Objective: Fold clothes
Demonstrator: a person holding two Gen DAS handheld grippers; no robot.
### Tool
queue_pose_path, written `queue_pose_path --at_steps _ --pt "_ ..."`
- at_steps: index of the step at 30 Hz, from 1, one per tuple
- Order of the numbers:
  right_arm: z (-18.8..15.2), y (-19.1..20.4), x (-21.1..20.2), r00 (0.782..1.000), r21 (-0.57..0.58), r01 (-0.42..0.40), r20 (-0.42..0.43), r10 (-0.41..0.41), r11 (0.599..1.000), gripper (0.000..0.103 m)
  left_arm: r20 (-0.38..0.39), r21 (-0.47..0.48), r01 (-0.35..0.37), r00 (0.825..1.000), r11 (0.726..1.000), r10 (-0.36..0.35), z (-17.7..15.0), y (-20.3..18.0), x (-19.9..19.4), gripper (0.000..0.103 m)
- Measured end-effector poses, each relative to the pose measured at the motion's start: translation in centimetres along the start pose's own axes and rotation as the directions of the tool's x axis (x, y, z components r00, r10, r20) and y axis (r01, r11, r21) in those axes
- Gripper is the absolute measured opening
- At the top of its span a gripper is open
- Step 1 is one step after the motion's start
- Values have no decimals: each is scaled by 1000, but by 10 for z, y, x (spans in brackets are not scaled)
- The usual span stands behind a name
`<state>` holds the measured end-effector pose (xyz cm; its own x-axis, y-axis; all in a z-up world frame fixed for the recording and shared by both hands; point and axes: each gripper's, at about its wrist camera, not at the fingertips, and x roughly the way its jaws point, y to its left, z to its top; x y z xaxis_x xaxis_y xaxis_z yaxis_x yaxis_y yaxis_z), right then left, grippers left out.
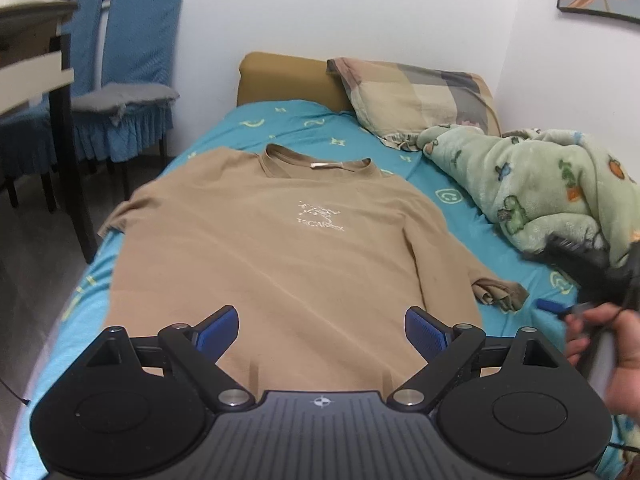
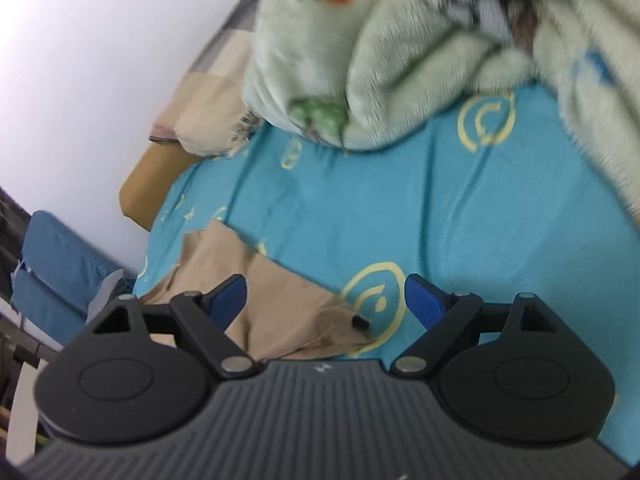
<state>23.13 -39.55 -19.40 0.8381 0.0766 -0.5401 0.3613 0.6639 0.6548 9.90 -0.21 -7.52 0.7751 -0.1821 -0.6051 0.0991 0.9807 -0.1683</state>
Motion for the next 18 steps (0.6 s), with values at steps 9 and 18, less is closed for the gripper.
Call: queue_pose_path --at_steps 9,18 --pt "-30 47 41 996 -323 75 -18 -86 943 26 -22 -115 61 998 991 -64 7 14 27 92" --pt "-90 158 20 985 -725 -117 3 173 679 8 126 -181 -104 984 978 128 25 43 10 88"
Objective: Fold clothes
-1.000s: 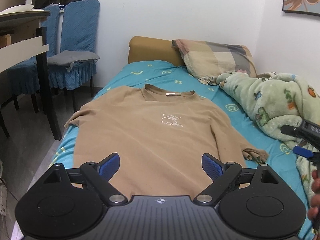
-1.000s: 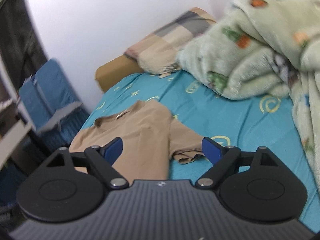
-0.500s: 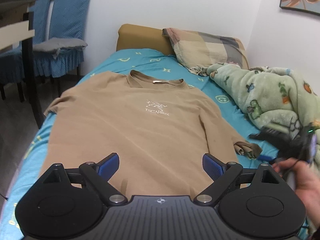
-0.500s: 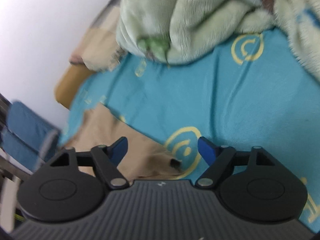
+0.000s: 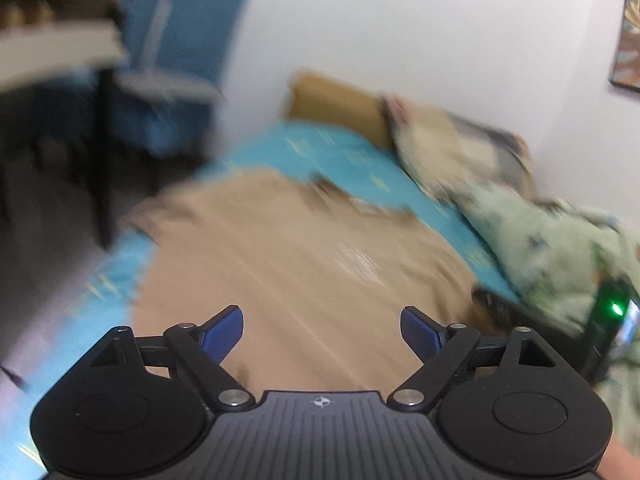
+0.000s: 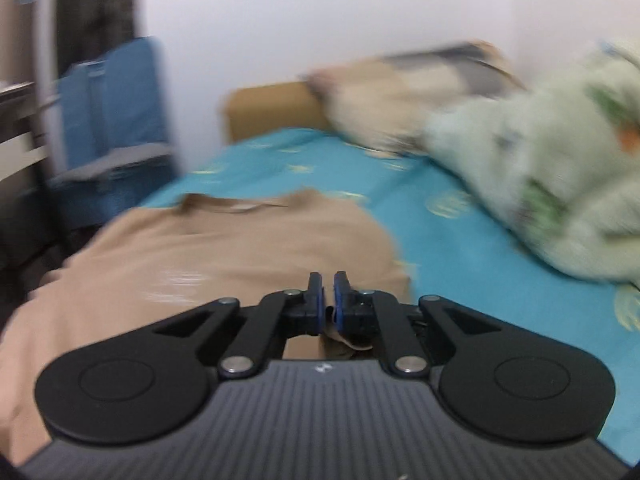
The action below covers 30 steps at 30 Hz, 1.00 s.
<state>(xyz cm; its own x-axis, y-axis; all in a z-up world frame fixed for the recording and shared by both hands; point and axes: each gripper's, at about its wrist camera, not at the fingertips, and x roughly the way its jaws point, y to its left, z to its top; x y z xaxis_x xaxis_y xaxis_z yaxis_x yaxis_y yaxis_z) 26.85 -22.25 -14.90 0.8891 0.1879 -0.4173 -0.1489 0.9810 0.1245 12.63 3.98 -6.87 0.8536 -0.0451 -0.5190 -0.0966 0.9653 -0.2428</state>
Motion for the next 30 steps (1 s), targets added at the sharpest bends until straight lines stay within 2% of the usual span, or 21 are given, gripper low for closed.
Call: queue_pose_path --at_steps 2,4,5,7,9,11,13,15,16,18,20,23,24,26,27,29,30 --pt "-4 21 9 993 -13 -107 -60 106 994 8 42 9 -65 997 998 65 8 9 -1 88" --pt "-13 42 20 966 -27 -215 -151 208 976 7 30 -25 -88 996 996 88 13 18 4 88" --pt "-17 50 22 959 -50 -234 -178 222 971 7 13 -45 -89 996 995 90 13 21 7 88" --pt "-25 60 20 957 -101 -232 -201 209 967 9 -22 -70 -89 996 994 88 14 25 13 88" --pt "-20 52 12 963 -60 -219 -173 206 974 10 -42 -73 -81 996 994 78 13 25 16 88" --pt "-10 38 3 974 37 -184 -125 188 982 22 -47 -66 -68 997 996 65 12 23 17 88" --pt "-1 18 -9 987 169 -146 -49 156 975 62 -47 -54 -52 998 997 50 10 21 17 89" --pt "5 -8 -24 991 317 -134 37 129 939 74 -49 -43 -37 998 998 35 5 17 15 89" --pt "7 -24 -31 991 388 -130 76 109 913 73 -51 -37 -30 998 999 28 3 15 15 89" --pt "5 -53 -39 994 512 -83 102 35 855 73 -55 -30 -17 998 999 15 -1 11 16 89" --pt "-3 -77 -39 998 615 -7 55 -34 788 74 -62 -25 -7 998 1000 5 -4 8 18 89" --pt "-26 -103 -30 993 706 118 -70 -97 699 74 -78 -22 0 997 1000 -1 -10 5 22 89" --pt "-36 -110 -28 989 726 149 -98 -114 671 74 -83 -22 0 997 1000 -2 -11 4 23 89" --pt "-55 -121 -27 986 792 166 -116 -122 588 73 -89 -15 0 996 1000 -1 -13 3 26 89" --pt "-60 -124 -26 987 808 160 -113 -117 567 71 -92 -13 0 996 1000 -1 -14 3 27 89" --pt "-65 -125 -26 990 823 137 -99 -98 551 70 -94 -12 0 996 1000 -2 -15 3 29 89" --pt "-64 -123 -24 992 817 125 -99 -76 563 67 -96 -12 1 995 1000 -2 -16 3 29 89"
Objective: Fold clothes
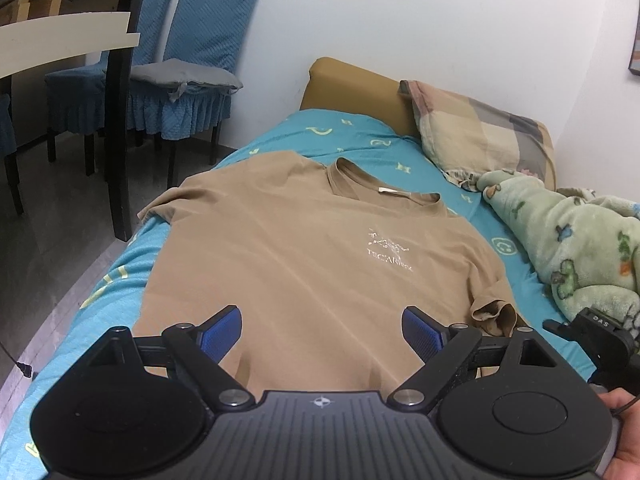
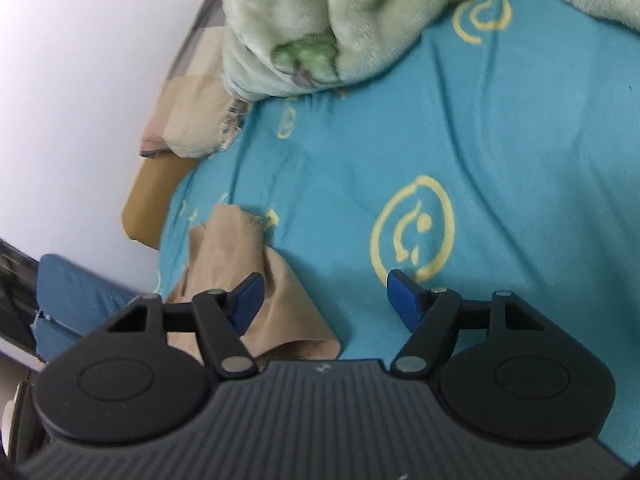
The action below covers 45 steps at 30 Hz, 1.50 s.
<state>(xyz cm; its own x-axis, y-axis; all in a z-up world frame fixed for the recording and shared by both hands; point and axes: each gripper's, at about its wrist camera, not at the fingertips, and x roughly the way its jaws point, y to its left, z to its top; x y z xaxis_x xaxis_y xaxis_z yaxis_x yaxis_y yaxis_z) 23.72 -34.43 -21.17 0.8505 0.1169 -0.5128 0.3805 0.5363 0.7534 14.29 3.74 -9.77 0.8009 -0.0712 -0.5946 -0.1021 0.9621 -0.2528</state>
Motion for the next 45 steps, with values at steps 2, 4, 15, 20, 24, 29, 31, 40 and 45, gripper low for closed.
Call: queue_pose_path --at_steps 2,4,15,20,24,29,31,40,45 --pt "-4 10 5 998 -53 -28 -55 25 998 66 -2 2 -1 1000 1000 1 0 0 2 89" --pt "-11 21 10 994 -109 -49 -105 37 993 62 -3 4 -5 1000 1000 5 0 1 3 89" --pt "67 103 -3 976 -510 184 193 -97 840 5 -9 14 31 999 999 -31 -3 -3 3 89" --pt "127 129 19 905 -693 412 388 -176 591 5 -45 86 102 994 991 -98 -12 -23 9 89" --pt "143 111 59 886 -744 463 401 -233 483 5 -47 139 131 991 982 -126 -15 -30 17 89" --pt "140 87 69 912 -696 409 326 -248 590 45 -96 145 156 985 977 -143 -20 -32 32 89" --pt "132 77 54 927 -653 373 298 -229 659 85 -120 132 176 980 976 -160 -20 -32 35 89" --pt "52 82 -107 974 -631 212 199 -108 746 85 -146 160 229 968 960 -206 -22 -37 12 89" --pt "6 78 -214 992 -595 85 126 -11 800 85 -199 157 312 939 937 -280 -28 -43 -17 88"
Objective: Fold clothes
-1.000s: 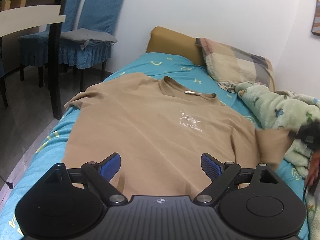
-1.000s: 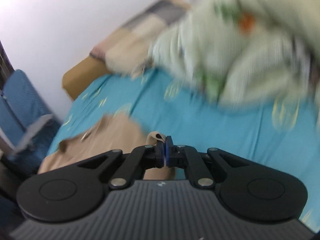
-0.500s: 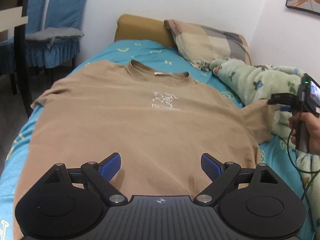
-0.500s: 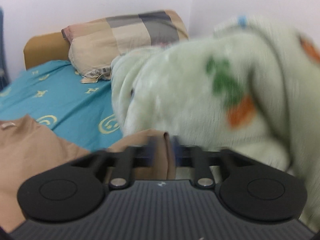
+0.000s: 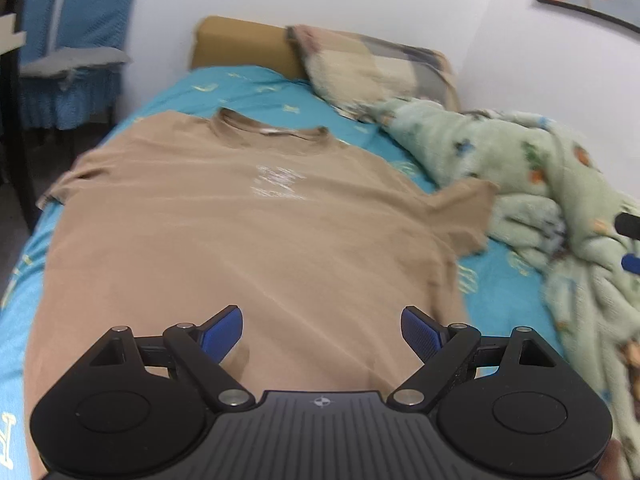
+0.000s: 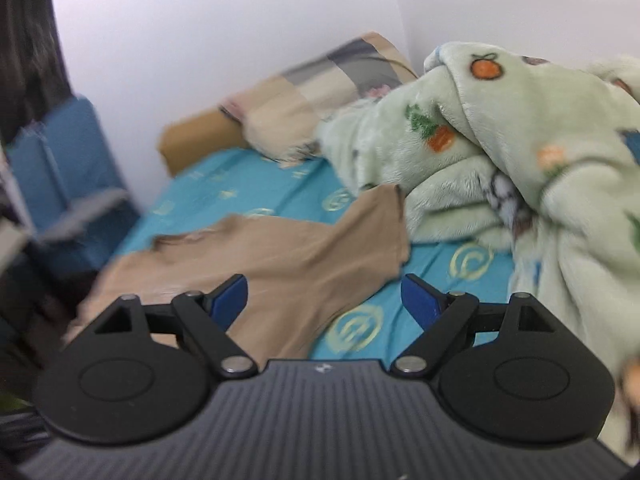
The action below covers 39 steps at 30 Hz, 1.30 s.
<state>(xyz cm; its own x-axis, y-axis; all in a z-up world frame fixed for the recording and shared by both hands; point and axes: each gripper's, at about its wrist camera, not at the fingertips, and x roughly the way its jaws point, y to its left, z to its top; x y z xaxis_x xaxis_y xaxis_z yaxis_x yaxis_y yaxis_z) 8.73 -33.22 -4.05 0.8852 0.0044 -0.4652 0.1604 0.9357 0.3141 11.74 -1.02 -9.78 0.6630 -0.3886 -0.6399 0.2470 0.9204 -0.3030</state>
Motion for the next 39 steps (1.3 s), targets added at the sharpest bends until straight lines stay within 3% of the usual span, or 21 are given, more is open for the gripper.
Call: queue_pose_path --at_steps 3,7,12,15,18,20,23,26,31,35,39 --pt "-29 -3 -49 998 66 -53 41 51 996 85 -88 -15 121 989 993 -122 -11 -11 -12 88" --pt "-42 -11 -73 997 133 -65 60 57 989 85 -177 -12 204 963 979 -203 -29 -25 -22 83" --pt "-40 -20 -69 996 186 -75 64 64 980 85 -303 -23 231 926 973 -227 -58 -49 -16 70" --pt "-43 -26 -64 996 218 -81 38 75 973 85 -361 -10 215 910 977 -204 -70 -59 -10 59" --pt "-45 -31 -65 996 244 -93 33 87 965 85 -404 6 189 899 982 -171 -77 -63 -3 37" --pt "-46 -35 -68 995 257 -101 40 94 961 85 -401 20 179 903 984 -156 -80 -66 -4 8" --pt "-44 -39 -72 994 267 -106 62 92 958 85 -351 68 187 924 980 -151 -78 -77 -15 4" --pt "-42 -41 -82 991 258 -101 113 74 961 85 -279 136 273 933 952 -227 -73 -106 -37 4" --pt "-34 -46 -104 971 204 -98 235 48 974 85 -271 190 393 902 900 -337 -75 -169 -42 3" --pt "-30 -47 -112 961 156 -60 278 14 986 85 -324 271 395 896 878 -304 -95 -212 -15 4" --pt "-30 -46 -106 969 143 -58 246 22 988 85 -339 270 381 897 884 -283 -102 -213 -4 11"
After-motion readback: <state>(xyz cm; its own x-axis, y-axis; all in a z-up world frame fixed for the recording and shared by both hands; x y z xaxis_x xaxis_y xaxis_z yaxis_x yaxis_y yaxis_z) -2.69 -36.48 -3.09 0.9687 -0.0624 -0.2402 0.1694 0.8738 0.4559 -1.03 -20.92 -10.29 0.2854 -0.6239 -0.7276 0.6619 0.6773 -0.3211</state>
